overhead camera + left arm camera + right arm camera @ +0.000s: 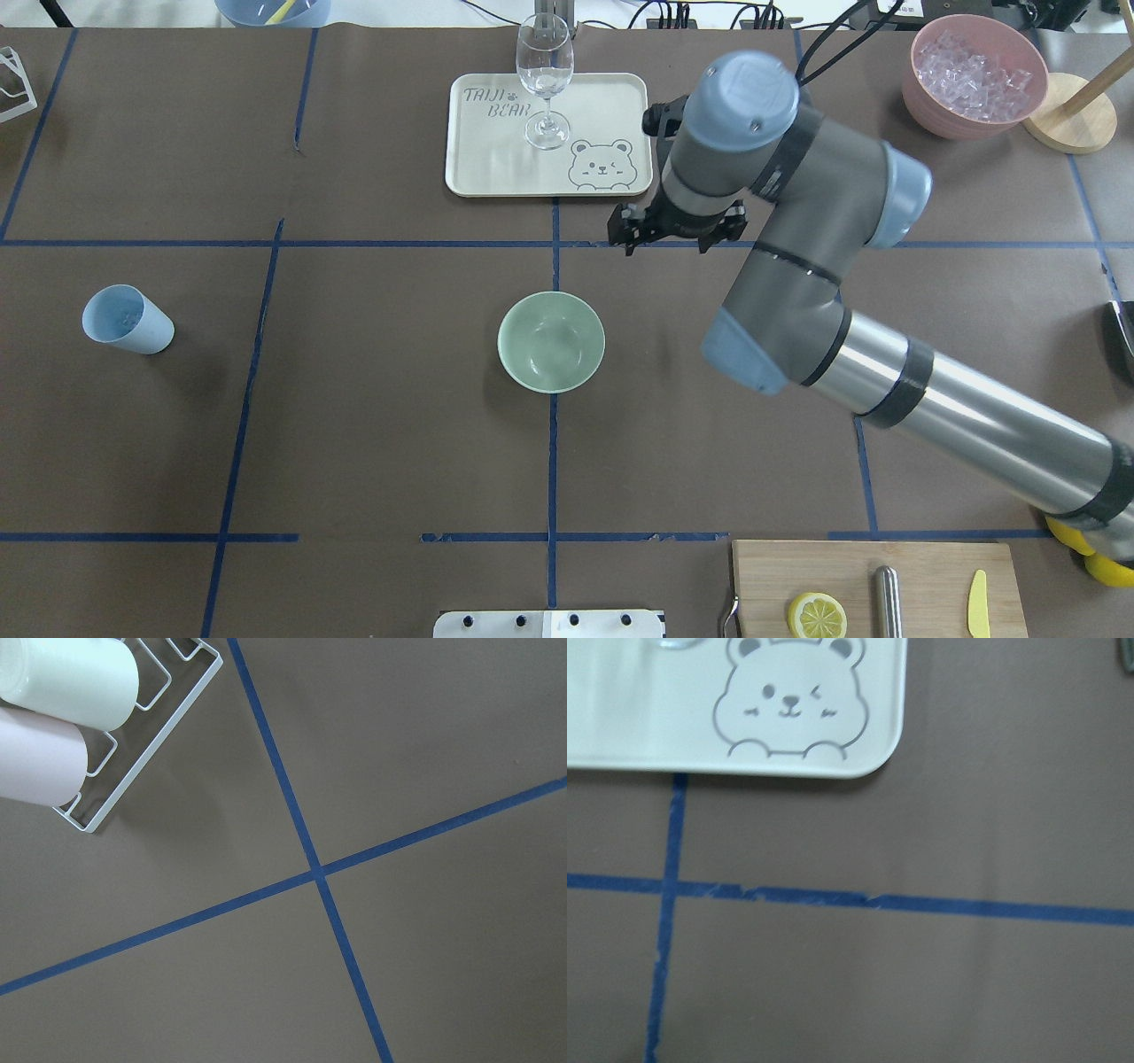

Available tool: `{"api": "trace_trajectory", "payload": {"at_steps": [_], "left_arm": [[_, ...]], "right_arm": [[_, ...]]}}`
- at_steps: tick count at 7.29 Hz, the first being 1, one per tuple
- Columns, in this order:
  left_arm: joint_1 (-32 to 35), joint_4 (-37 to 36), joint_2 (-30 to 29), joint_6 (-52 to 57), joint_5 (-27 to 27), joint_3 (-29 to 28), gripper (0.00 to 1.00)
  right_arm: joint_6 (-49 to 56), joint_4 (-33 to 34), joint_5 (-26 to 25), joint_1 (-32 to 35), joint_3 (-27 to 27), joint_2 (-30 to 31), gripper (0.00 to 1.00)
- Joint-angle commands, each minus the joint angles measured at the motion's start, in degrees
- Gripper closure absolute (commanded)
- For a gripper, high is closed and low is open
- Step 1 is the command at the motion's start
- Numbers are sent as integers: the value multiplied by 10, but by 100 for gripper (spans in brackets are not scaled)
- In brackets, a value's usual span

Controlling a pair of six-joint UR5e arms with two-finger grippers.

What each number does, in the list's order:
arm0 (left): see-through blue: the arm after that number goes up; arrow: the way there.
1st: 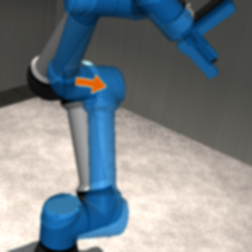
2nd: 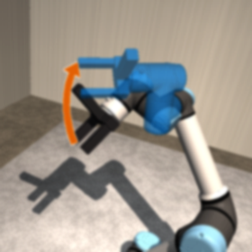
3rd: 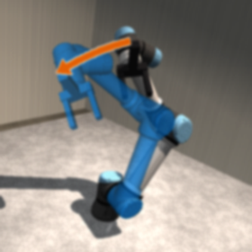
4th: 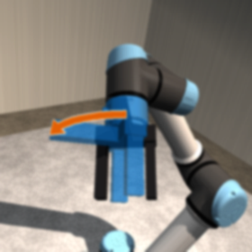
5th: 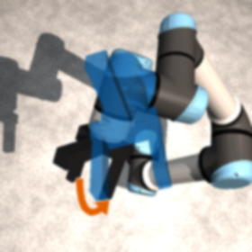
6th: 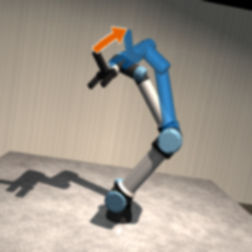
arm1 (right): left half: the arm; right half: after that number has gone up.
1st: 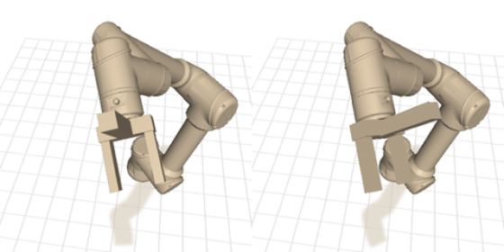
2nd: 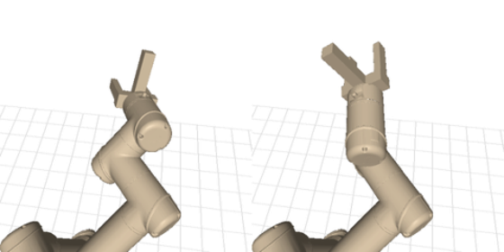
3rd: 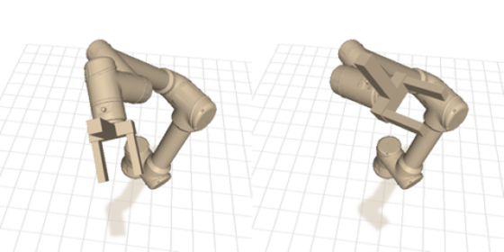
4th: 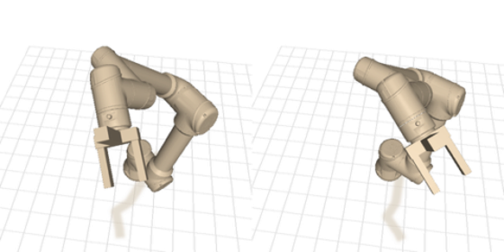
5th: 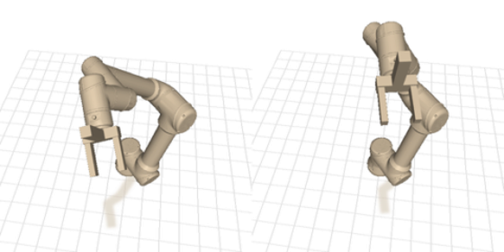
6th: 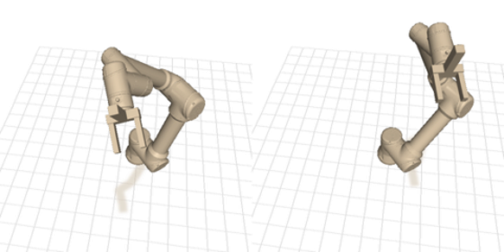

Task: Pour ice into bowl

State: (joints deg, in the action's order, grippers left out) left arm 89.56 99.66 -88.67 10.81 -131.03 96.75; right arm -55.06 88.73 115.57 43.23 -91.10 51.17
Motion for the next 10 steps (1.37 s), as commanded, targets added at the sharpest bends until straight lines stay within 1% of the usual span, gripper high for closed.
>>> {"api": "trace_trajectory", "payload": {"at_steps": [1,2,3,5,6,7,8,9,10], "left_arm": [[0,24,-2,0,-59,-8,0],[0,53,5,3,-60,-8,0],[0,124,6,-3,-60,-8,0],[-1,202,5,-12,-61,-2,0],[-3,205,5,-38,-69,-4,0],[-41,203,4,-104,-87,-2,0],[-74,207,6,-167,-49,8,0],[-103,208,14,-211,-1,25,0],[-144,208,13,-290,14,28,11]], "right_arm": [[170,19,89,120,0,37,0],[268,20,125,179,1,73,0],[348,21,154,229,7,109,0],[477,23,157,296,-1,202,0],[505,19,160,327,-1,248,0],[518,28,170,359,1,261,0],[526,24,171,360,0,296,0],[549,21,170,361,1,316,0],[560,17,172,376,-10,319,0]]}}
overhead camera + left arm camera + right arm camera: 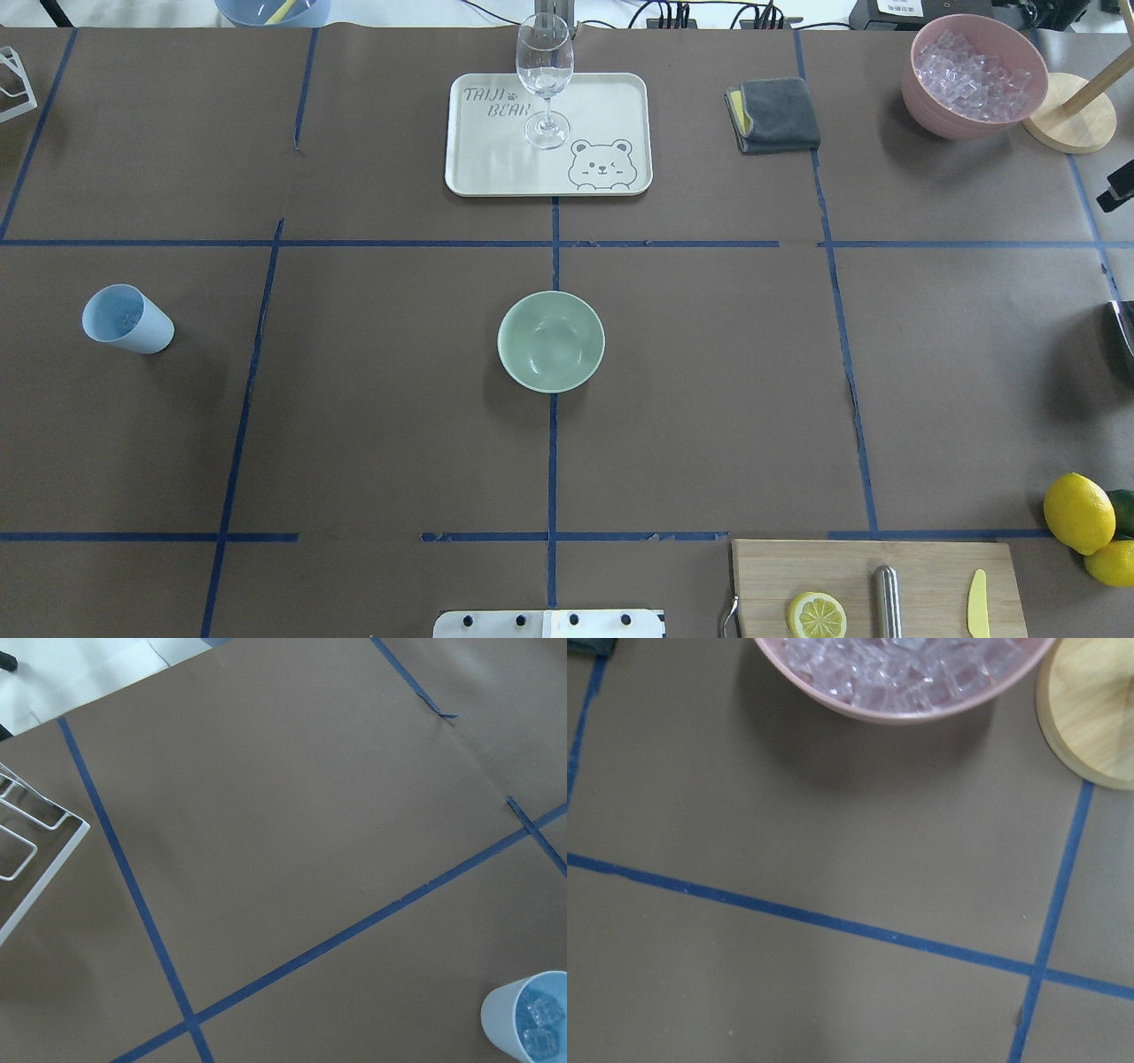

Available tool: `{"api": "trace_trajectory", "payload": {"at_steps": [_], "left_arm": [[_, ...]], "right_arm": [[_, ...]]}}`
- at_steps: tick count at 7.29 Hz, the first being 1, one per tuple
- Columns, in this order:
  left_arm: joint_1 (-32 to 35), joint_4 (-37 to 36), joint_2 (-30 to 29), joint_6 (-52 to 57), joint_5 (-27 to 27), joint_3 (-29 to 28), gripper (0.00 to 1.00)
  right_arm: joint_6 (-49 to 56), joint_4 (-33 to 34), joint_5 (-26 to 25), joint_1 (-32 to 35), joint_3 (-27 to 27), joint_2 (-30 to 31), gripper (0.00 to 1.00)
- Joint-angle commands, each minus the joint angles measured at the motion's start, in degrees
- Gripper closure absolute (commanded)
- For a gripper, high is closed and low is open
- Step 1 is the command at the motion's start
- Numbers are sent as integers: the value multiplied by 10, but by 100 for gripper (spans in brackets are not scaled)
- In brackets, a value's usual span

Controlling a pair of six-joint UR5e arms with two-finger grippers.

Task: Pour ice into bowl

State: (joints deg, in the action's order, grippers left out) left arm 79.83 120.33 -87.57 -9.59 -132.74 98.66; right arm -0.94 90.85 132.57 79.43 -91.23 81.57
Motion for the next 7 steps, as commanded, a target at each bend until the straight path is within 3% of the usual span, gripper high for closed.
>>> {"api": "trace_trajectory", "payload": {"at_steps": [1,2,4,5,7], "left_arm": [[-89,2,2,-156,53,14,29],[-124,10,4,-204,71,13,37],[-181,63,5,-298,77,5,37],[-196,64,5,-305,77,3,43],[-228,66,5,-332,100,0,45]], "right_arm": [[20,-3,1,21,-5,18,0],[23,-6,2,27,-9,36,0],[23,-8,2,27,-10,38,0],[23,-9,1,27,-10,38,0],[23,-9,-1,27,-9,36,0]]}}
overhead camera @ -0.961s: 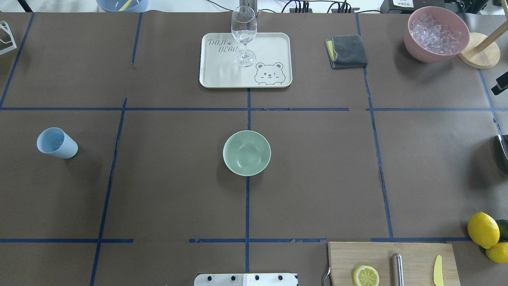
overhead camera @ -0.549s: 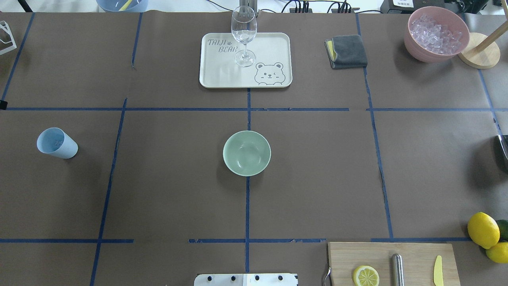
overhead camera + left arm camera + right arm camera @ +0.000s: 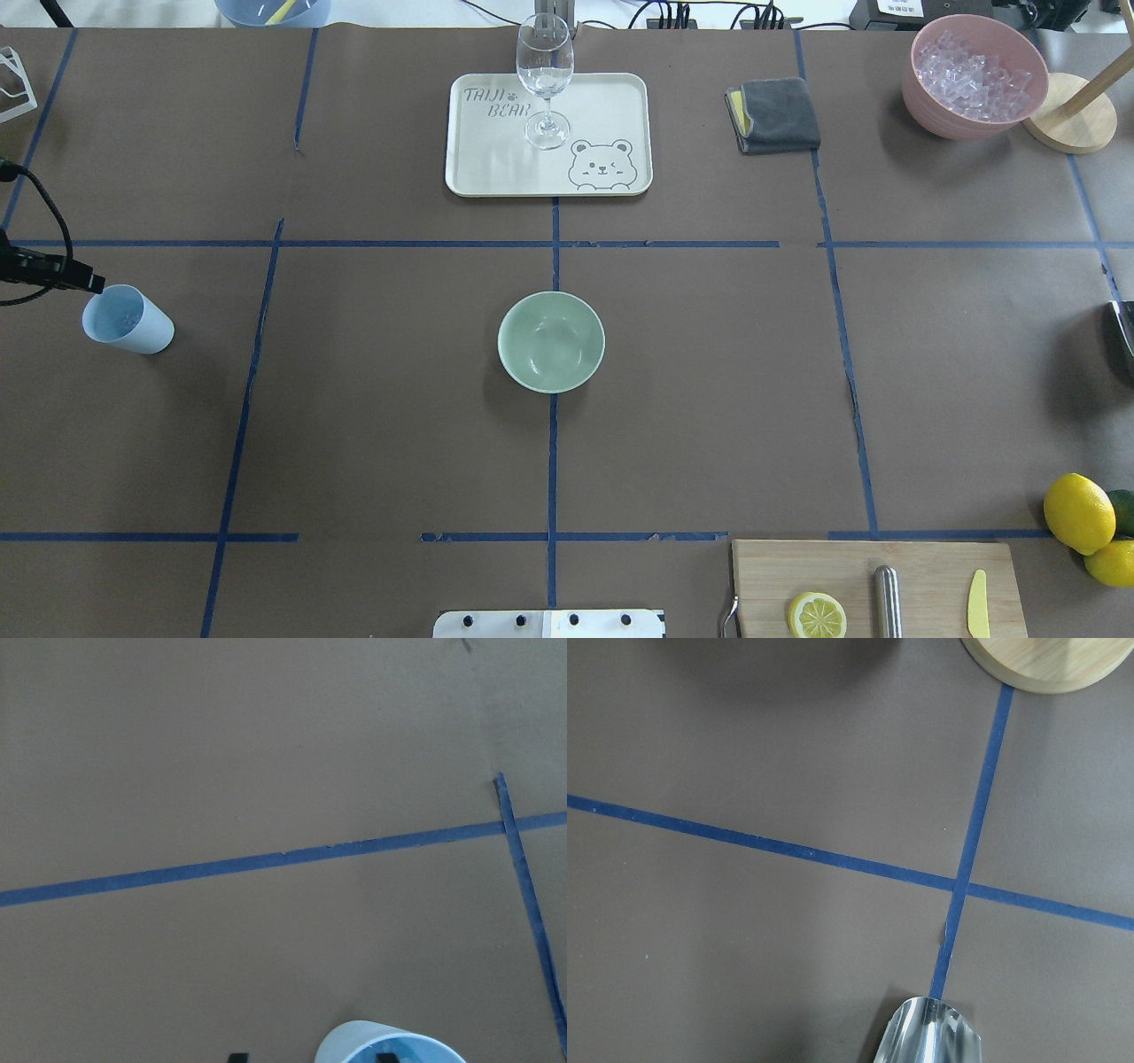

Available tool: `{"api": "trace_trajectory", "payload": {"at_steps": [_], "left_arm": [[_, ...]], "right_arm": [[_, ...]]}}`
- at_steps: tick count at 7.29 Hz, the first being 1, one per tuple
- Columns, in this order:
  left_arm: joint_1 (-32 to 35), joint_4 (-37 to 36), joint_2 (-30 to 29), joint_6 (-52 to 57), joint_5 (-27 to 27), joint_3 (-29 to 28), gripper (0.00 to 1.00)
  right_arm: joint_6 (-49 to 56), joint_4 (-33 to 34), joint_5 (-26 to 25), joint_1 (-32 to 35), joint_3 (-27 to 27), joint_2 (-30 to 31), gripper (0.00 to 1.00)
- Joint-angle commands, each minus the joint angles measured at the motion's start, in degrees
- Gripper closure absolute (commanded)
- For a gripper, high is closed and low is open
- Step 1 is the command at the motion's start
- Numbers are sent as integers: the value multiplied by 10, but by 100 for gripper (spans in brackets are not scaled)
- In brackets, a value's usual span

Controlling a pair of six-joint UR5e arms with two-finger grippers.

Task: Pour ice into bowl

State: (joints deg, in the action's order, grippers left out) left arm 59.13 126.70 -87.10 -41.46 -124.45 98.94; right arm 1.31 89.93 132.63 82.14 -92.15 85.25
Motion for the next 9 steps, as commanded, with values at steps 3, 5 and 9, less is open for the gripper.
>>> {"api": "trace_trajectory", "payload": {"at_steps": [3,5,9], "left_arm": [[-25,14,5,-6,21,-11,46],[-20,19,6,11,14,11,23],[-30,304,107,-170,211,36,2]], "right_arm": [[0,0,-3,0,0,-1,0],[0,0,-3,0,0,0,0],[0,0,-4,0,1,2,0]]}}
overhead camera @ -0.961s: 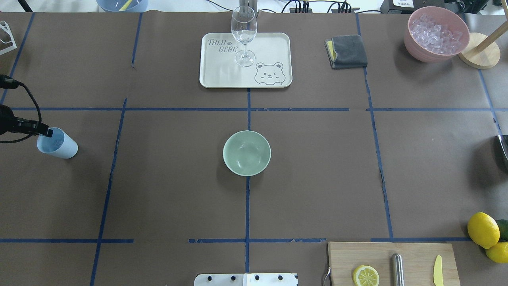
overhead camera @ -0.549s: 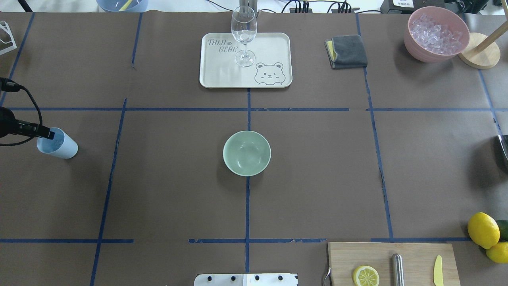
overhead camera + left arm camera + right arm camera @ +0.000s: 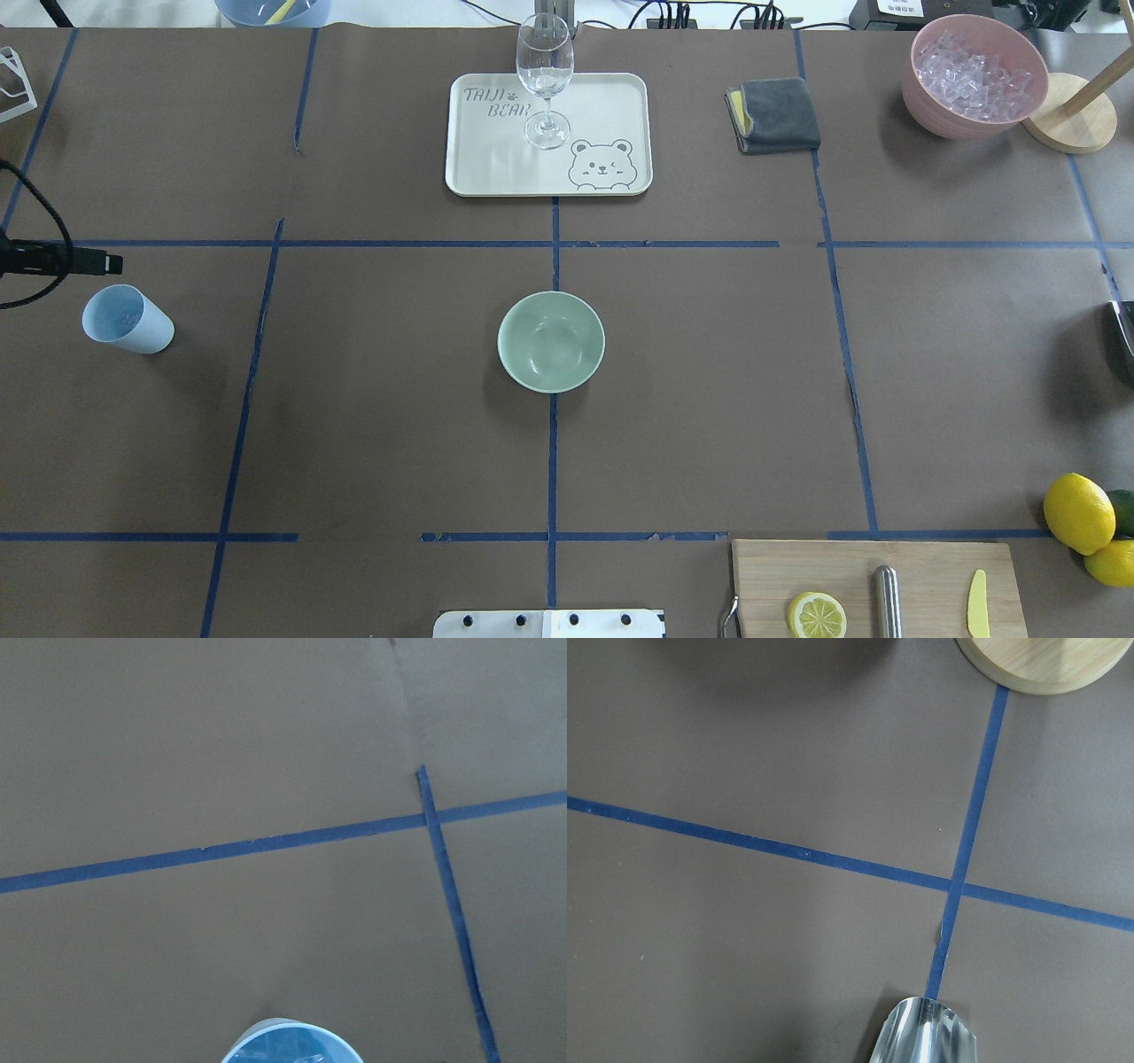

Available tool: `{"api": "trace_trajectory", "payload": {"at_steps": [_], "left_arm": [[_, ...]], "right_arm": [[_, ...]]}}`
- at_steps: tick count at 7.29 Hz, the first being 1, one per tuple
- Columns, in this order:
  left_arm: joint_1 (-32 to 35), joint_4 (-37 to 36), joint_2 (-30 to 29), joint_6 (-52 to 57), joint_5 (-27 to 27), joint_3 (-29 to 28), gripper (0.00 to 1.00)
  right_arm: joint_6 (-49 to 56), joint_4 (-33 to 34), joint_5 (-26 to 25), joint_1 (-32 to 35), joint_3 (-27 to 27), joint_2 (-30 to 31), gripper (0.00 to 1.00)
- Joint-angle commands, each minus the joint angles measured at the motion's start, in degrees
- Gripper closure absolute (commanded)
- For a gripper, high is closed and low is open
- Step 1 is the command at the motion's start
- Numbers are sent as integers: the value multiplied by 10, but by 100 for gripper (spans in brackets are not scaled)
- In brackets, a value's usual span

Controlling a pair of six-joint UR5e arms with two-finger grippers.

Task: Pour ice into bowl

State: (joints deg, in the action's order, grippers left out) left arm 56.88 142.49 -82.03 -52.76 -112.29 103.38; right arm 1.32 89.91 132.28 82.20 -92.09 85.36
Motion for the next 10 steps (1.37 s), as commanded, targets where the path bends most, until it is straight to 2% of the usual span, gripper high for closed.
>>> {"api": "trace_trajectory", "payload": {"at_steps": [1,3,5,8,10], "left_arm": [[-11,181,76,-68,149,-5,1],[-98,197,76,-114,306,-5,0],[-228,197,77,-138,515,-7,0],[-339,196,68,-149,702,-36,0],[-369,197,47,-182,756,-87,0]], "right_arm": [[0,0,-1,1,1,1,0],[0,0,-1,1,2,1,0],[0,0,-3,1,2,2,0],[-1,1,-3,2,5,2,0],[-2,1,-3,1,6,2,0]]}}
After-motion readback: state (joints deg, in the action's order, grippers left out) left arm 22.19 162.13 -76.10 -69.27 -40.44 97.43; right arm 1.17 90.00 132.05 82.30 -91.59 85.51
